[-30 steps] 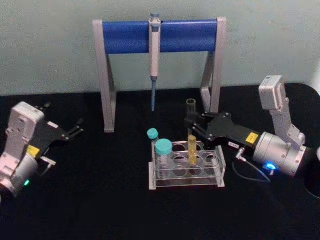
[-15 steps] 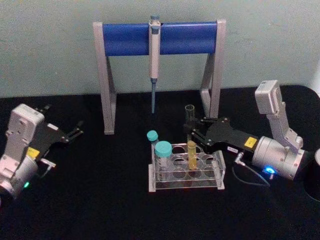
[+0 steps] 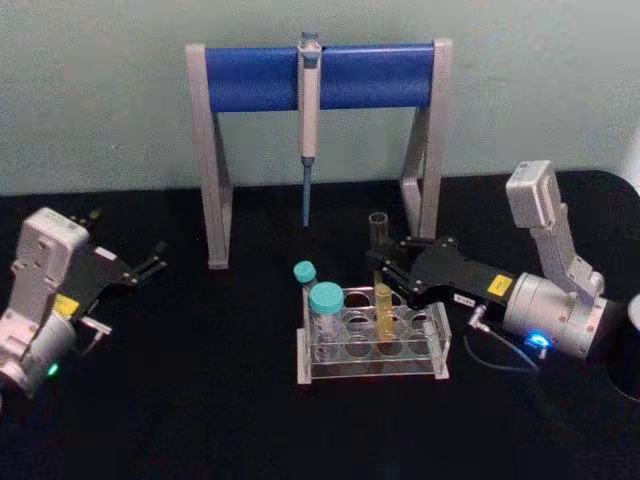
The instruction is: Pick up the test tube from the test tube rack, shake it, then place it back into the test tube rack.
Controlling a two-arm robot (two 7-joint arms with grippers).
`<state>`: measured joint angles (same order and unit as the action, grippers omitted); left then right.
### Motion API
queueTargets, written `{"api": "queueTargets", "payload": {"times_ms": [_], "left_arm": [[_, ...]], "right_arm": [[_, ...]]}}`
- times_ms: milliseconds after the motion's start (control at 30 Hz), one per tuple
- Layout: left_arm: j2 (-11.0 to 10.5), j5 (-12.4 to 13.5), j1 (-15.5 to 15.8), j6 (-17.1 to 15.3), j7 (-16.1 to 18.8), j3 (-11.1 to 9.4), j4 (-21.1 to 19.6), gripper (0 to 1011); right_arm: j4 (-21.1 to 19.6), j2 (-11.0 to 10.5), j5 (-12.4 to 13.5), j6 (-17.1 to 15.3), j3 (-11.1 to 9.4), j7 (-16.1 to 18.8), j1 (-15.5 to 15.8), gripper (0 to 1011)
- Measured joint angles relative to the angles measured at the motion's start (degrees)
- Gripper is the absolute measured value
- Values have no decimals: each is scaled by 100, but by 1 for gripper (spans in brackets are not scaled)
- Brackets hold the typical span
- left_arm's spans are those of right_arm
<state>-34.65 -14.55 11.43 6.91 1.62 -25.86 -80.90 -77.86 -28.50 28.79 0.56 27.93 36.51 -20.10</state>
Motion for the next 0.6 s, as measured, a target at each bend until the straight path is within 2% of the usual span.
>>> {"api": "queueTargets", "payload": {"times_ms": [600], "left_arm": [[0,0,0,0,0,0,0,1001]], "right_arm": [[0,-11,17,-22,9,30,-7,233]]}}
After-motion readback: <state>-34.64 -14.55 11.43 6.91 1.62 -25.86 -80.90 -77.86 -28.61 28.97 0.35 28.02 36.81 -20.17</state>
